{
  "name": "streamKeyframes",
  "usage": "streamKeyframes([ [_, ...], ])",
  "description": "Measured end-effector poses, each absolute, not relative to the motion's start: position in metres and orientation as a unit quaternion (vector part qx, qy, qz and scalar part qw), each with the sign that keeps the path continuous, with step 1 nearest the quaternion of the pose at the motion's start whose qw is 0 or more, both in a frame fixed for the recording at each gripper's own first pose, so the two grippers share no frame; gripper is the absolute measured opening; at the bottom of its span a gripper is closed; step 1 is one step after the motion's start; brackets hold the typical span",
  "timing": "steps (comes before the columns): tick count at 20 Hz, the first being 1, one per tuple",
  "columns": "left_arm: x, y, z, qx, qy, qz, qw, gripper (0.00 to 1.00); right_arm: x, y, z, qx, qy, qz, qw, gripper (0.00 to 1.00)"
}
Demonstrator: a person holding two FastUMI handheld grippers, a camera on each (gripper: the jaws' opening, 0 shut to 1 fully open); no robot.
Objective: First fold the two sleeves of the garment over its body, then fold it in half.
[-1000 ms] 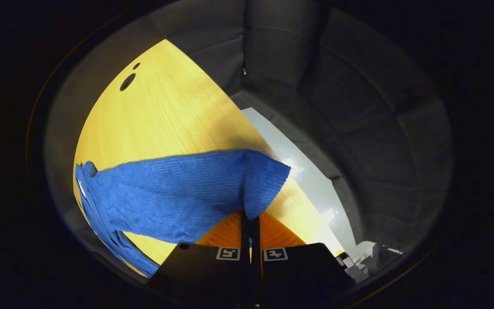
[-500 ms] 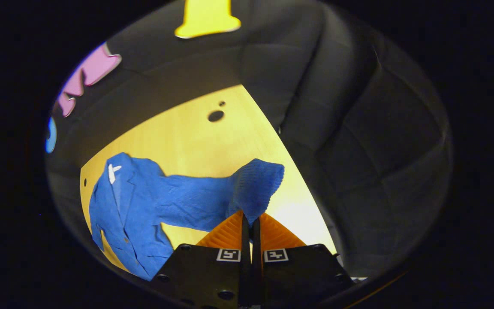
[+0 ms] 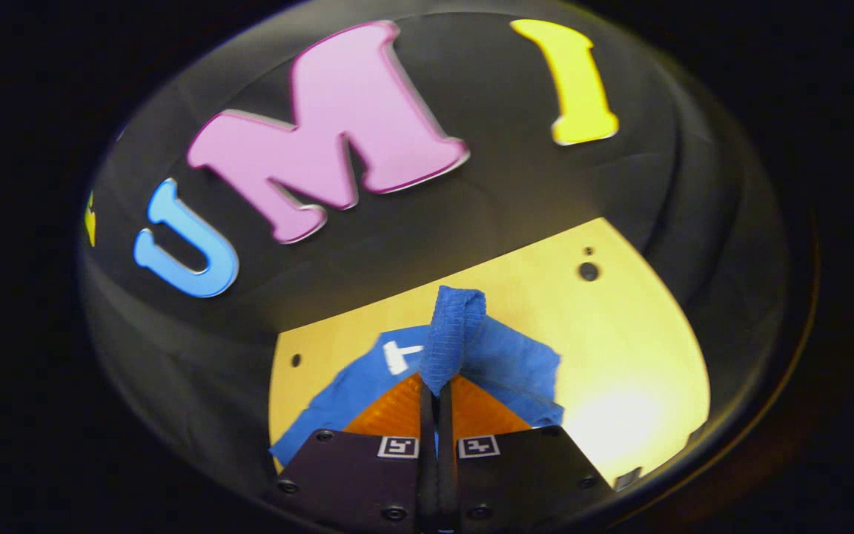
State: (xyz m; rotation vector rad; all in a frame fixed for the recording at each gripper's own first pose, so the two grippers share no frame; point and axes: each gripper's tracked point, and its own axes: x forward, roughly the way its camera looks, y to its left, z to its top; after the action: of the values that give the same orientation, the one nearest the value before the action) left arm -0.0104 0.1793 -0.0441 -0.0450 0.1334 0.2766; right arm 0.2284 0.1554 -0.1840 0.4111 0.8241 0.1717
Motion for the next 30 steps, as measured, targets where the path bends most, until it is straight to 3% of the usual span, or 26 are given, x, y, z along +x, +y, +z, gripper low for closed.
streamKeyframes([
  [3,-0.034,0.21,-0.05,-0.021,0.074,0.174,0.982,0.82,0.223,0.25,-0.225,0.186,0.426,0.137,0.875,0.05],
  [5,-0.049,0.226,-0.06,-0.031,0.083,0.198,0.976,0.82,0.213,0.302,-0.288,0.159,0.483,0.169,0.844,0.05],
  [10,-0.098,0.248,-0.118,-0.057,0.145,0.25,0.956,0.82,0.186,0.363,-0.424,0.105,0.574,0.166,0.795,0.05],
  [15,-0.14,0.261,-0.149,-0.083,0.2,0.307,0.927,0.8,0.191,0.406,-0.457,0.162,0.594,0.162,0.772,0.08],
  [16,-0.145,0.258,-0.156,-0.095,0.207,0.311,0.923,0.83,0.193,0.416,-0.461,0.178,0.596,0.167,0.765,0.15],
  [19,-0.135,0.256,-0.195,-0.136,0.242,0.301,0.913,0.84,0.19,0.44,-0.452,0.229,0.602,0.187,0.742,0.65],
  [22,-0.113,0.267,-0.232,-0.165,0.278,0.295,0.899,0.87,0.186,0.443,-0.433,0.241,0.596,0.208,0.737,0.89],
  [26,-0.052,0.293,-0.249,-0.167,0.292,0.273,0.901,0.84,0.165,0.403,-0.405,0.183,0.584,0.268,0.744,0.89],
  [30,0.006,0.315,-0.276,-0.189,0.348,0.249,0.884,0.84,0.148,0.305,-0.391,0.062,0.561,0.294,0.772,0.9],
])
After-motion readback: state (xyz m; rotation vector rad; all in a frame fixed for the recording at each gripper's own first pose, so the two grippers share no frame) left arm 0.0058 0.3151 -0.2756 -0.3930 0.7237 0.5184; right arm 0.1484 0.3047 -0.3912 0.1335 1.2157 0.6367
